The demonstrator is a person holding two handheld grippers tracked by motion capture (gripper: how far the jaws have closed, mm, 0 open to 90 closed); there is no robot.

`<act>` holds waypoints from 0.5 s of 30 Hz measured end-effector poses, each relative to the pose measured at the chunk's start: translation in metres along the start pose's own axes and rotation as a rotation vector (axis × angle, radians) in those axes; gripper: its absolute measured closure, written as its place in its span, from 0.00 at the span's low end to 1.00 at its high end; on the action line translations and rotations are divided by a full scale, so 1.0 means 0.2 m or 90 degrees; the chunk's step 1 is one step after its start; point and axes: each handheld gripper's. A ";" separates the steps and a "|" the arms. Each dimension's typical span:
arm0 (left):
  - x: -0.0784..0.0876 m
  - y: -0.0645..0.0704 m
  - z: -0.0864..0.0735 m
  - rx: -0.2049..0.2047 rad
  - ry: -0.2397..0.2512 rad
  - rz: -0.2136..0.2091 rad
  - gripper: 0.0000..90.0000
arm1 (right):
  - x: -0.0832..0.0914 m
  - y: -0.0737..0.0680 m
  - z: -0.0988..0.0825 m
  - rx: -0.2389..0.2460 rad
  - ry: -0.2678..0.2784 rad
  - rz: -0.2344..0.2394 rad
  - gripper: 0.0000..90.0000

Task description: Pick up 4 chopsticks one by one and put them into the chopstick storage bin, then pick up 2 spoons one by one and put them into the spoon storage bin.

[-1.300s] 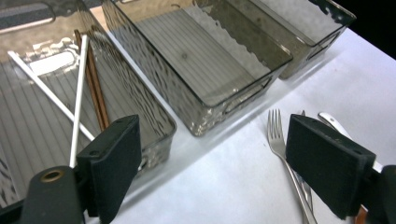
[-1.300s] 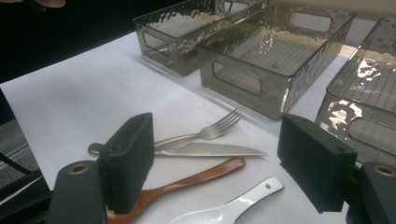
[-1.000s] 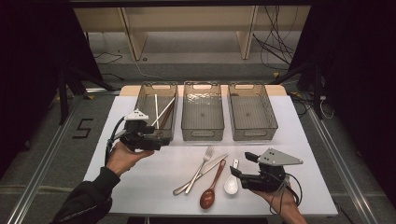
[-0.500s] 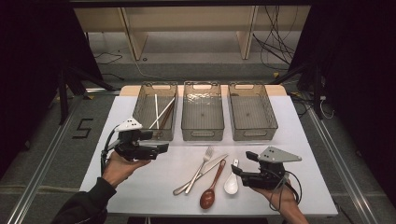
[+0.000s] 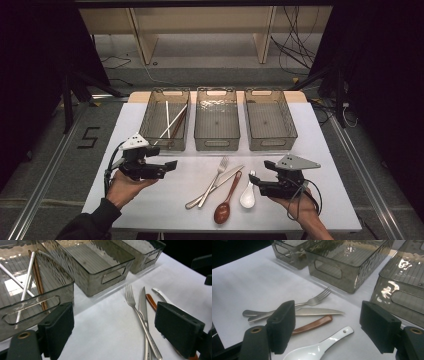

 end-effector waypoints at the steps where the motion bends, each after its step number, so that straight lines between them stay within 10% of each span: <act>1: 0.00 0.00 0.00 -0.002 0.002 0.004 0.17 | 0.00 0.00 0.00 0.002 -0.002 -0.001 0.33; 7: 0.01 0.02 -0.02 -0.003 0.005 0.001 0.17 | -0.03 0.01 0.02 0.009 -0.018 0.006 0.39; 15: 0.01 0.03 -0.04 -0.001 0.007 0.004 0.17 | -0.10 0.08 0.01 0.021 -0.091 0.033 0.72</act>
Point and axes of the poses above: each handheld gripper's, and its own axes: x roughly backward along the jaws, z roughly out of its top, y roughly to its right, and after that the axes turned 4 degrees about -y, right-handed
